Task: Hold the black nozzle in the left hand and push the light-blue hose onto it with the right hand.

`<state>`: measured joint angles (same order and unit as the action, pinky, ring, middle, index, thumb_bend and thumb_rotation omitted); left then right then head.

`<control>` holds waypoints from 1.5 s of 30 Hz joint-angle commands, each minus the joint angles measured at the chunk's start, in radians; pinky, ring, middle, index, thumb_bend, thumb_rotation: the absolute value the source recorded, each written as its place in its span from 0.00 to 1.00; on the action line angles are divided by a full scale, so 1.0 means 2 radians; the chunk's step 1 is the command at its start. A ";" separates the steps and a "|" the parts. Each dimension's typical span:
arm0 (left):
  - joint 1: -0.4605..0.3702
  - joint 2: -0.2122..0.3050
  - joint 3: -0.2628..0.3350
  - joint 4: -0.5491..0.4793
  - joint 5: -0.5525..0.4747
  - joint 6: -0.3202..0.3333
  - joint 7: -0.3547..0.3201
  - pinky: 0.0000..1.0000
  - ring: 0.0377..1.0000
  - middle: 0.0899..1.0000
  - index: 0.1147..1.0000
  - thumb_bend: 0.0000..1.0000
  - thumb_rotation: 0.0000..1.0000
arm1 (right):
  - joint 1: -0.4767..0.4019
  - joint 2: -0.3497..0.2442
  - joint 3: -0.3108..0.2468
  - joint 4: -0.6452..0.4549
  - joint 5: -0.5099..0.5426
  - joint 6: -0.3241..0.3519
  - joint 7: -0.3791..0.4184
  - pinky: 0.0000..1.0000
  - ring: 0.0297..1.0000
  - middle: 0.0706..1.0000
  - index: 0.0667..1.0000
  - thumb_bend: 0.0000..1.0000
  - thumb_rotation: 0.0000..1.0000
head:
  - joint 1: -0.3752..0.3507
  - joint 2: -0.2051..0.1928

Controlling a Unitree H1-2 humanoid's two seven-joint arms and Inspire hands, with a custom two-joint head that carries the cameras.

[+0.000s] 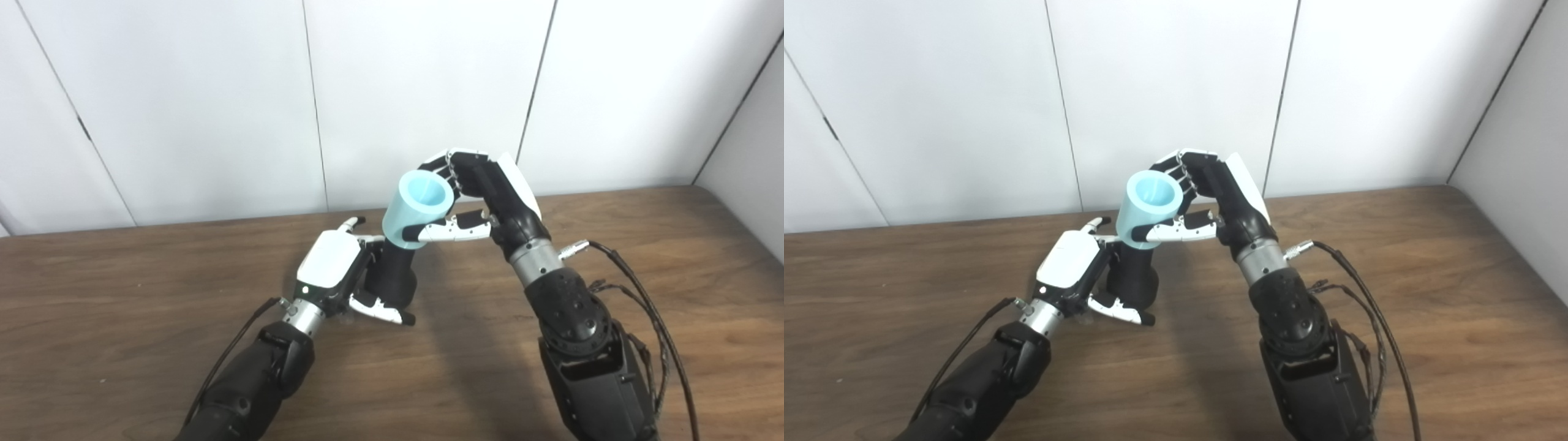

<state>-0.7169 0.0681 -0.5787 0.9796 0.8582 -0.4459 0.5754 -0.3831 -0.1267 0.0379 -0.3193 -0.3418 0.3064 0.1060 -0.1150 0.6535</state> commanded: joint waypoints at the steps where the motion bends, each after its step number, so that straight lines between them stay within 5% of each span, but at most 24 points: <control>1: 0.200 -0.041 -0.027 0.125 -0.021 -0.011 0.030 0.90 0.44 0.37 0.46 0.50 0.00 | -0.046 -0.009 -0.009 -0.031 -0.012 -0.016 -0.017 0.33 0.41 0.43 0.47 0.52 0.00 | -0.001 0.000; 18: 0.201 -0.042 -0.028 0.124 -0.020 -0.012 0.030 0.89 0.44 0.37 0.46 0.50 0.00 | -0.044 -0.007 -0.007 -0.010 -0.024 -0.050 -0.030 0.30 0.38 0.43 0.49 0.52 0.00 | 0.001 0.000; 45: 0.204 -0.043 -0.030 0.119 -0.019 -0.012 0.031 0.89 0.44 0.36 0.47 0.50 0.00 | -0.058 0.019 0.002 0.012 -0.041 -0.046 -0.054 0.30 0.39 0.43 0.49 0.52 0.00 | 0.010 -0.001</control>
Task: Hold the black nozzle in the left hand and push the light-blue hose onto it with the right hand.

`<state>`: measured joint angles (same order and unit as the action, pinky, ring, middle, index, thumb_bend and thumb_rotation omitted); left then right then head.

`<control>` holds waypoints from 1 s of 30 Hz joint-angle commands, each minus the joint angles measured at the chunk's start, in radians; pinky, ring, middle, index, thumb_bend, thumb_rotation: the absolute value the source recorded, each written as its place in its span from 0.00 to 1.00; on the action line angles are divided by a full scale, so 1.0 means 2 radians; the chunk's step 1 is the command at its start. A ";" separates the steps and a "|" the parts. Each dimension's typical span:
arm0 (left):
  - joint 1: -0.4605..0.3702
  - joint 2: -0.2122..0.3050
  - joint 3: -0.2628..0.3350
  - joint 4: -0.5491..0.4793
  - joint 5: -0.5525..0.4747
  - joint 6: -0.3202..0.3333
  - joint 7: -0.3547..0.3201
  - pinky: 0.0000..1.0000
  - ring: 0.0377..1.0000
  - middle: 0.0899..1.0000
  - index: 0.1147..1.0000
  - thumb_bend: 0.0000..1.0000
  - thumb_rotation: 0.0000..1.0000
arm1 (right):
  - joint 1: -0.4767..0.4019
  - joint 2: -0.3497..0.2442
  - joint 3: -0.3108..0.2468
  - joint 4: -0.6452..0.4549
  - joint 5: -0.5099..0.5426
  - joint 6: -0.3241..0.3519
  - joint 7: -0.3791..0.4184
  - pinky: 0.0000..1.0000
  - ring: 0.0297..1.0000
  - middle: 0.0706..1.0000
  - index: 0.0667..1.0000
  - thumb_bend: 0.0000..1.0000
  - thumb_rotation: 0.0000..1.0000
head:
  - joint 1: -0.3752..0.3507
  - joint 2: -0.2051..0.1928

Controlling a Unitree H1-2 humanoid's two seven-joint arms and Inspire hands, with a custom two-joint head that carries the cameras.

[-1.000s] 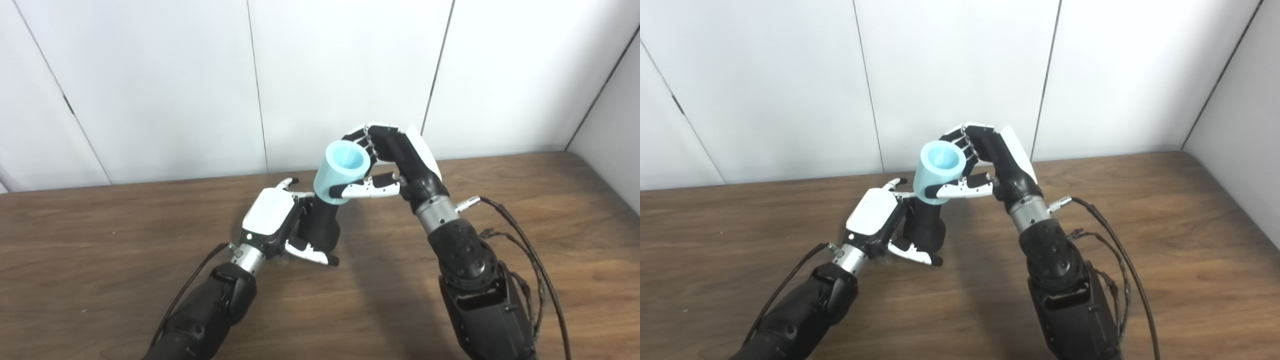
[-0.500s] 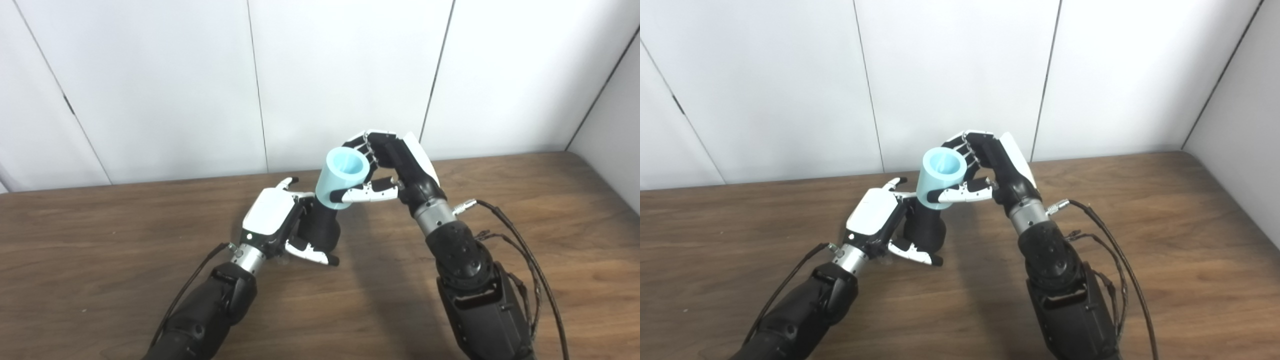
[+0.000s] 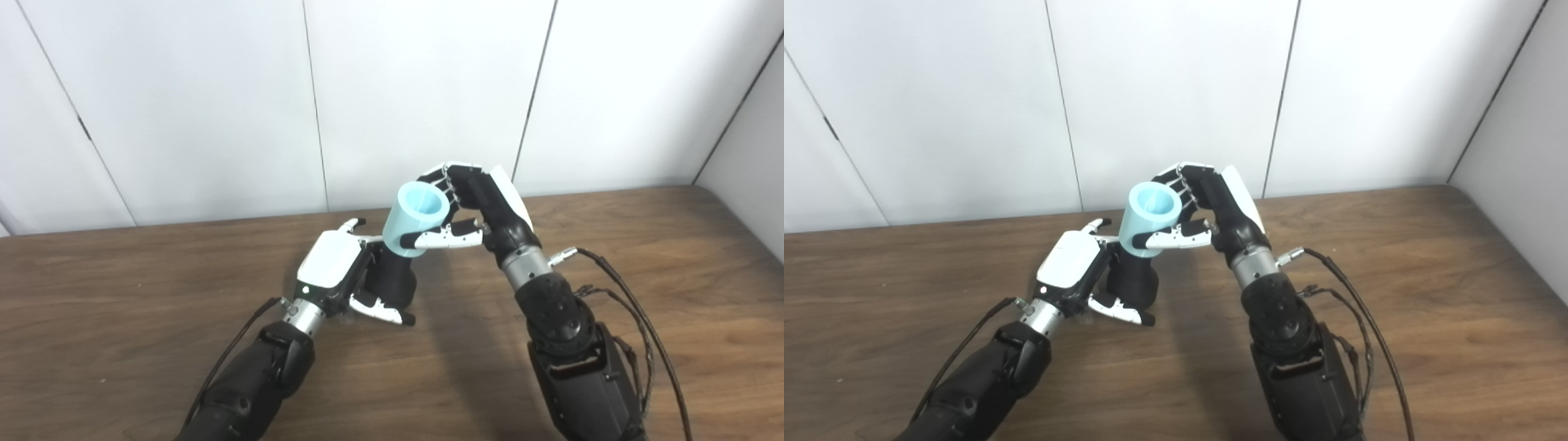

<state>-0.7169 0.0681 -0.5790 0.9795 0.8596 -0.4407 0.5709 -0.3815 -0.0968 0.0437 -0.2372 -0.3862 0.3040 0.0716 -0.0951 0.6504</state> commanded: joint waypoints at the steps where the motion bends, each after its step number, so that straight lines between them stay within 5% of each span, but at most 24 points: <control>1: 0.204 -0.043 -0.029 0.119 -0.019 -0.014 0.032 0.89 0.44 0.36 0.47 0.50 0.00 | -0.059 0.004 0.000 -0.026 -0.018 -0.048 -0.039 0.30 0.39 0.43 0.49 0.52 0.00 | 0.001 0.000; 12: 0.209 -0.045 -0.030 0.113 -0.016 -0.014 0.034 0.88 0.44 0.35 0.46 0.50 0.00 | -0.064 0.001 0.007 -0.007 -0.019 -0.065 -0.046 0.30 0.39 0.43 0.49 0.52 0.00 | 0.005 0.004; 30: 0.208 -0.044 -0.028 0.114 0.010 -0.006 0.030 0.89 0.44 0.35 0.46 0.50 0.00 | -0.065 -0.032 0.037 -0.030 -0.044 -0.012 0.003 0.31 0.40 0.42 0.48 0.52 0.00 | 0.002 0.008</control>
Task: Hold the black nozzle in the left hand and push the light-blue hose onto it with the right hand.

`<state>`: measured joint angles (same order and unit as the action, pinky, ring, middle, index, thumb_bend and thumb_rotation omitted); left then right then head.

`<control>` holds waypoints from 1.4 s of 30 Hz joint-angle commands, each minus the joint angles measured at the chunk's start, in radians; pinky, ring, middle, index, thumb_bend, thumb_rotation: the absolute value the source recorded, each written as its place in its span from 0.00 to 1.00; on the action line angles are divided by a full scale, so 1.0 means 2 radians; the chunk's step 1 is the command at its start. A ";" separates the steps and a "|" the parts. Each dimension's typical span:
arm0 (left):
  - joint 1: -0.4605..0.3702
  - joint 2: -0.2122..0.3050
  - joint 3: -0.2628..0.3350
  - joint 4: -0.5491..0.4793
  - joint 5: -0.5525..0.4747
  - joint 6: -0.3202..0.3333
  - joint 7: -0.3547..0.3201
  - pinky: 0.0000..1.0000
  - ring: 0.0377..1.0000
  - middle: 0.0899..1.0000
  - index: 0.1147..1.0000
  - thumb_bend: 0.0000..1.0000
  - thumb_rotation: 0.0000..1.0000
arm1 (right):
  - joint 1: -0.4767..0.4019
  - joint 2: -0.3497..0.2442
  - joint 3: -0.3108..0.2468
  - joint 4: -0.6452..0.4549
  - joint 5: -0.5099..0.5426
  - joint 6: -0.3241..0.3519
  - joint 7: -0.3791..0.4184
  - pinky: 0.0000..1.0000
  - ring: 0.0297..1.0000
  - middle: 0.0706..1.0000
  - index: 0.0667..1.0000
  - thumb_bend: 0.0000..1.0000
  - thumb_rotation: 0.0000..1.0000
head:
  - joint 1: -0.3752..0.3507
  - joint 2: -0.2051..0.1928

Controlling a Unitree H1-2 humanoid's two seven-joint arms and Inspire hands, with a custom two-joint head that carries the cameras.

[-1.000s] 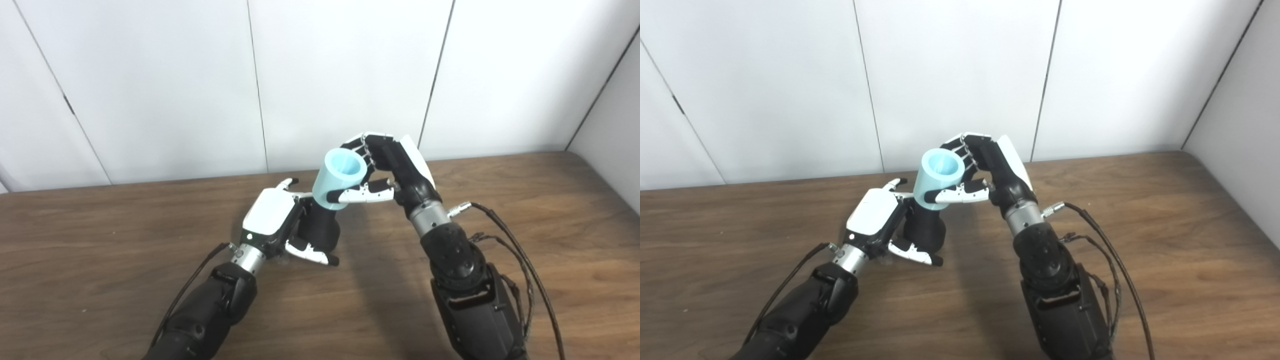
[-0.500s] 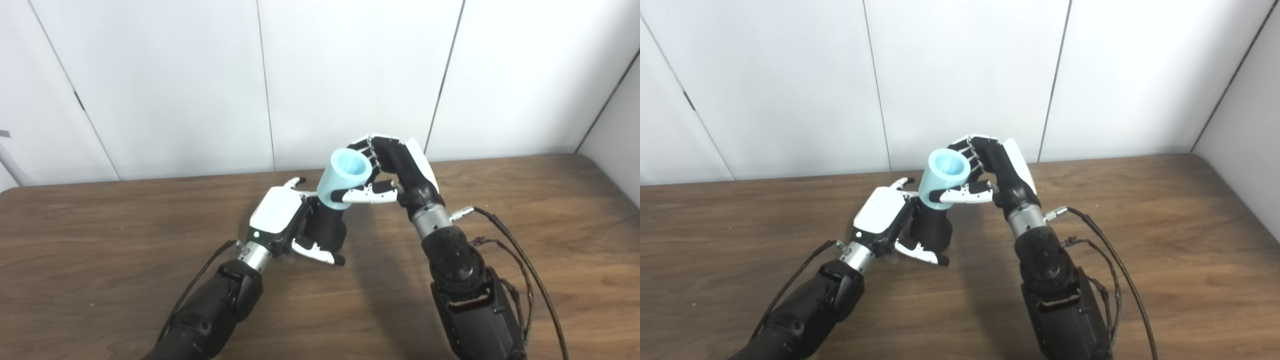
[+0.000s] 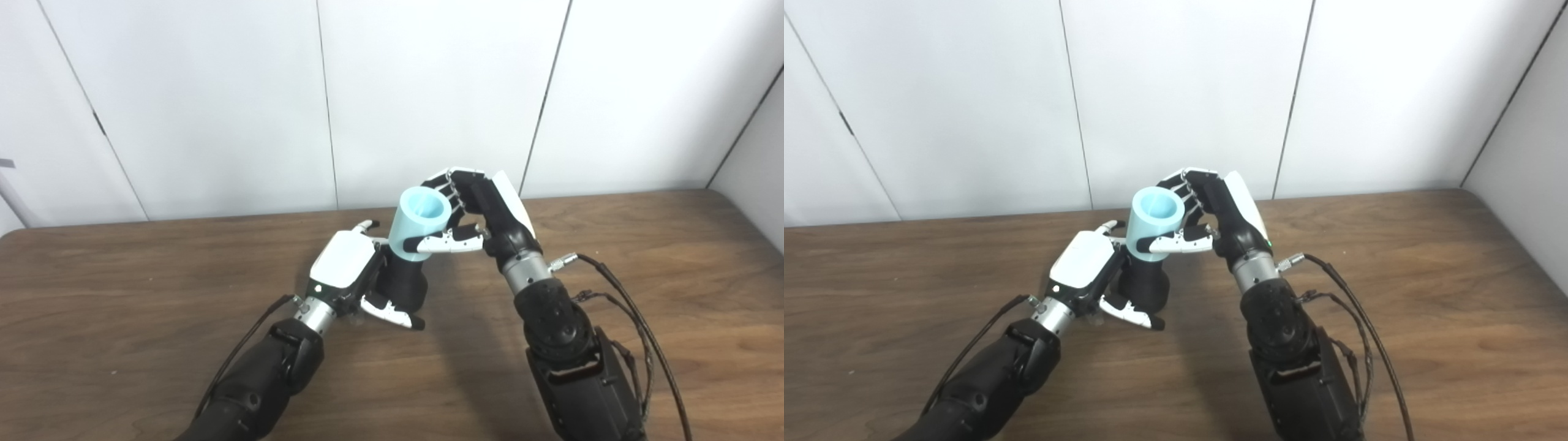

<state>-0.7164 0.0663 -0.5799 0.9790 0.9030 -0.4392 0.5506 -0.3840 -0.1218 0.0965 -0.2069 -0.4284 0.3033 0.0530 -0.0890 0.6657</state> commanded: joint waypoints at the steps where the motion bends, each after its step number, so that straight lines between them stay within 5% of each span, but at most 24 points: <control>1: 0.208 -0.043 -0.028 0.115 -0.011 -0.007 0.041 0.89 0.44 0.34 0.46 0.50 0.00 | -0.064 -0.020 0.011 -0.047 -0.024 -0.008 0.015 0.32 0.40 0.42 0.48 0.52 0.00 | -0.001 0.000; 12: 0.210 -0.043 -0.018 0.115 -0.007 -0.011 0.041 0.87 0.44 0.35 0.46 0.50 0.00 | -0.050 -0.020 0.015 -0.057 -0.035 0.011 0.020 0.32 0.40 0.42 0.47 0.52 0.00 | 0.002 0.002; 31: 0.217 -0.036 0.021 0.105 -0.032 -0.010 -0.008 0.93 0.44 0.37 0.47 0.50 0.00 | 0.018 0.014 0.005 -0.032 -0.028 -0.013 -0.045 0.24 0.35 0.41 0.50 0.51 0.00 | 0.003 0.006; 42: 0.219 -0.034 0.028 0.101 -0.027 -0.007 -0.021 0.94 0.44 0.37 0.47 0.50 0.00 | 0.027 0.009 0.029 -0.035 -0.040 -0.010 -0.041 0.23 0.33 0.40 0.51 0.51 0.00 | 0.002 0.008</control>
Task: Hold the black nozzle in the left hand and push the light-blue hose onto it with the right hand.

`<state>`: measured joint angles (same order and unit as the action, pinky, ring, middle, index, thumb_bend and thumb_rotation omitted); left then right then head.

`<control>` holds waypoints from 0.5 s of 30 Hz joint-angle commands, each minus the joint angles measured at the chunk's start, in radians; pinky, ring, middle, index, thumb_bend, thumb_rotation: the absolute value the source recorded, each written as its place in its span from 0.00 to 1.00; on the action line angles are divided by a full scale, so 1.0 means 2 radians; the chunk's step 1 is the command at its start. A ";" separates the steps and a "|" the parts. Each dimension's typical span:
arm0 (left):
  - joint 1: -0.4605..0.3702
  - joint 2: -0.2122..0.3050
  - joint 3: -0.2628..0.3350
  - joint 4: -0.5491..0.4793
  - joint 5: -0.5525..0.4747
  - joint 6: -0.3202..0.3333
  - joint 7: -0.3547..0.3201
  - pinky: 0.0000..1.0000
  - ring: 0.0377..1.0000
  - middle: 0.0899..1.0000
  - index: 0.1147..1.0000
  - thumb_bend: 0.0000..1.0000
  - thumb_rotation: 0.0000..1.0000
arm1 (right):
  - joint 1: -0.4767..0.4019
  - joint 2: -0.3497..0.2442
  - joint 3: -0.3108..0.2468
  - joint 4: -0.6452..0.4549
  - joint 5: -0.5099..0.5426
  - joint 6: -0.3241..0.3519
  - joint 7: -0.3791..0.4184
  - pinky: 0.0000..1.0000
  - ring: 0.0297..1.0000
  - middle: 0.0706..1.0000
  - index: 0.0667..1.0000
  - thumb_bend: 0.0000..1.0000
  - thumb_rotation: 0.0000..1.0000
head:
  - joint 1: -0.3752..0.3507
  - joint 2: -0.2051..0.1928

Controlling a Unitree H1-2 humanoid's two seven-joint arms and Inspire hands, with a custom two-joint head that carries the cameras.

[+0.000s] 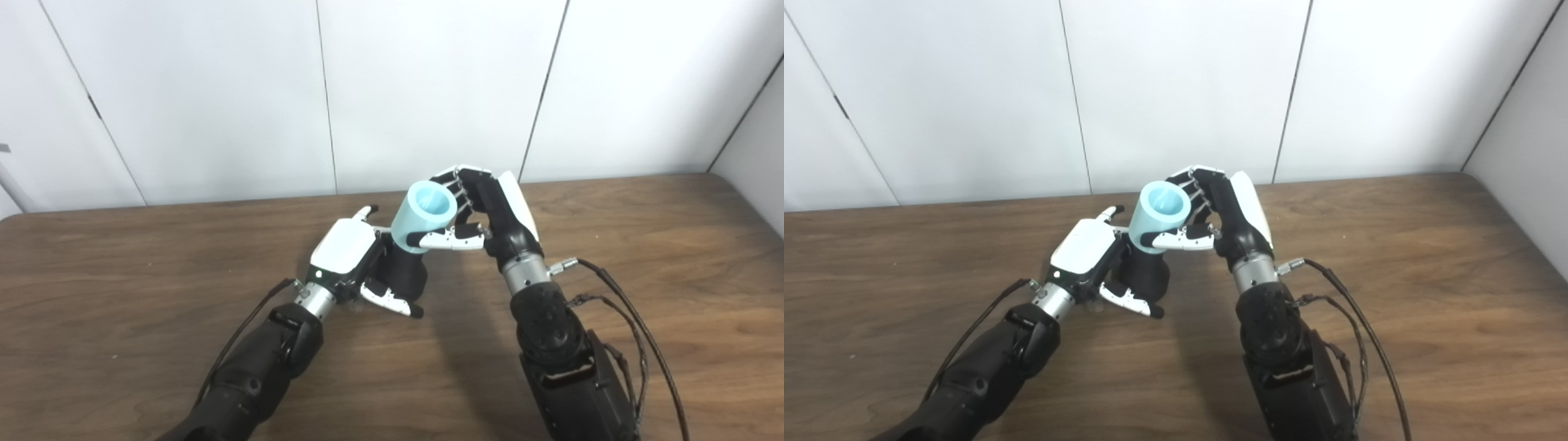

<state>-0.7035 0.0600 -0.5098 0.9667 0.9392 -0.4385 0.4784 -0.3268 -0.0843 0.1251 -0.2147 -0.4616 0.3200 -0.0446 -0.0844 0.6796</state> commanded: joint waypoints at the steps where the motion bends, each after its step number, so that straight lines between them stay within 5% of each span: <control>1: 0.213 -0.031 -0.007 0.107 -0.044 -0.007 0.015 0.94 0.44 0.37 0.47 0.50 0.00 | -0.003 -0.012 0.017 -0.032 -0.023 -0.022 0.008 0.23 0.34 0.40 0.51 0.51 0.00 | -0.002 0.001; 7: 0.211 -0.035 -0.007 0.110 -0.042 -0.005 0.015 0.94 0.44 0.35 0.46 0.50 0.00 | -0.020 -0.025 0.027 -0.046 -0.026 -0.017 0.026 0.27 0.36 0.42 0.50 0.51 0.00 | -0.003 -0.001; 15: 0.208 -0.037 -0.009 0.116 -0.036 -0.004 0.023 0.93 0.44 0.35 0.46 0.50 0.00 | -0.050 -0.044 0.040 -0.072 -0.049 0.031 0.063 0.29 0.38 0.42 0.48 0.52 0.00 | -0.002 -0.002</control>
<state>-0.7029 0.0587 -0.5040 0.9666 0.9392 -0.4395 0.4746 -0.3367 -0.1326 0.1655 -0.2444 -0.5048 0.3518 -0.0142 -0.0874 0.6750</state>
